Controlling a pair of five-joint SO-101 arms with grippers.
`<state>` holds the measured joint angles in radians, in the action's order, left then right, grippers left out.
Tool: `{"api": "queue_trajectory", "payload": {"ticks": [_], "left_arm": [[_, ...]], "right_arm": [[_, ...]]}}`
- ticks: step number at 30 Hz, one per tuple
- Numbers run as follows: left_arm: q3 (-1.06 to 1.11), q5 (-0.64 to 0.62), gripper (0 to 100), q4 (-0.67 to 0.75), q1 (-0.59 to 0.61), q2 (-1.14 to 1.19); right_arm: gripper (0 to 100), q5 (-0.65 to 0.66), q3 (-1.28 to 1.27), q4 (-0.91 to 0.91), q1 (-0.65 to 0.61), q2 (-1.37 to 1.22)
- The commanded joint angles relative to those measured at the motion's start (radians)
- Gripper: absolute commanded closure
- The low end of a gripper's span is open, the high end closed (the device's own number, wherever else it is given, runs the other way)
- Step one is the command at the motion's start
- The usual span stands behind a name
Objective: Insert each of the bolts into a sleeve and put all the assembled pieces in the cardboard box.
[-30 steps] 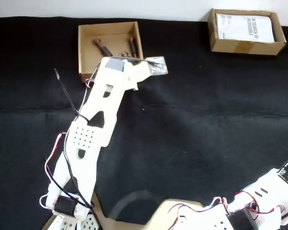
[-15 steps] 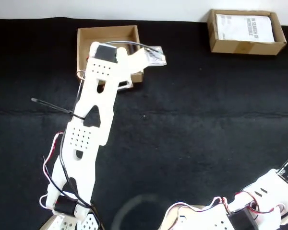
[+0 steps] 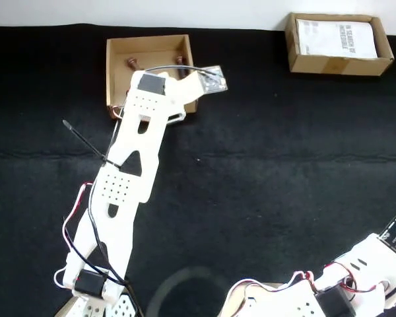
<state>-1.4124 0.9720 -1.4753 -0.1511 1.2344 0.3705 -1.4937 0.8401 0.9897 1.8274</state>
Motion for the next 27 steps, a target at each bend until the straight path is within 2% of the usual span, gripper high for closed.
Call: {"api": "queue_trajectory", "payload": {"ticks": [1,10,17,21,27], "left_arm": [[-0.025,-0.003,83,0.072,0.007,0.004],[-0.025,0.032,83,0.144,0.019,0.153],[-0.027,0.127,99,0.137,0.047,0.194],[-0.038,0.123,99,0.133,0.054,0.188],[-0.153,0.121,99,-0.035,0.031,0.094]], "right_arm": [[99.1,0.012,-0.002,-0.036,-0.002,0.007],[99.1,0.041,-0.007,-0.036,-0.007,0.007],[99.1,0.051,-0.002,-0.036,-0.005,0.007],[99.1,0.046,0.002,-0.038,-0.008,0.007],[99.1,0.046,-0.007,-0.111,-0.01,0.007]]}}
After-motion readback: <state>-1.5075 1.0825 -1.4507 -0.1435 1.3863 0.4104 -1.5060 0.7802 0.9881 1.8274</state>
